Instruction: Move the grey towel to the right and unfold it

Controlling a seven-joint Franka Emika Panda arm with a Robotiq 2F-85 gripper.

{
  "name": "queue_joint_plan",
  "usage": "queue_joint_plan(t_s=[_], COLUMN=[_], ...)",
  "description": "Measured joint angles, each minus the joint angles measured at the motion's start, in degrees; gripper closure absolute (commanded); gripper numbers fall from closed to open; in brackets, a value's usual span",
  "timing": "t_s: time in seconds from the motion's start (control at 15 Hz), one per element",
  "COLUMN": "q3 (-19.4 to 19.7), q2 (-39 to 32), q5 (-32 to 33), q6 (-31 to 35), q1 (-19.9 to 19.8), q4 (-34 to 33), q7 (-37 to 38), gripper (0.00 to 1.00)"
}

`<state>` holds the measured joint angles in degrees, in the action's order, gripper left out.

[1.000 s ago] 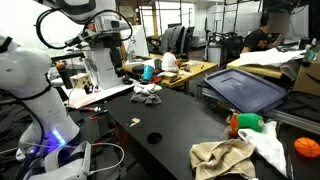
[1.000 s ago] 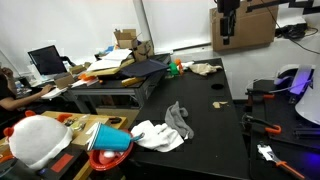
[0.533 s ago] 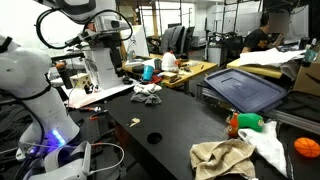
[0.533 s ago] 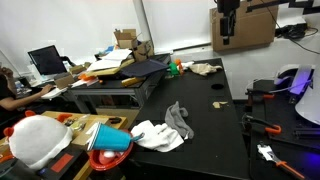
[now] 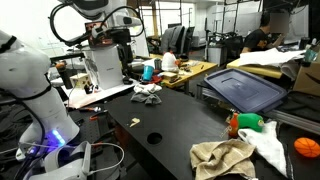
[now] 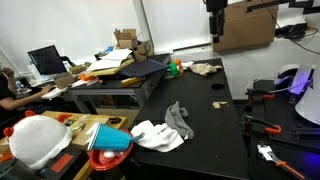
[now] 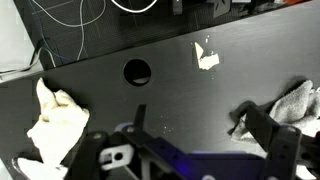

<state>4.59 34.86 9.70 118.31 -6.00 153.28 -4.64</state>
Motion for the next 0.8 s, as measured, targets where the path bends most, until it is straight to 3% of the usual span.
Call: queue_joint_plan(t_s=[0.4, 0.8], q3=[1.39, -0.38], q2=[-20.00, -40.75], q5=[-4.64, -10.27], q6=[0.38, 0.05], q1=[3.40, 4.30], q4=[-15.12, -33.65], q7=[-7.01, -10.13], gripper=[0.00, 0.00])
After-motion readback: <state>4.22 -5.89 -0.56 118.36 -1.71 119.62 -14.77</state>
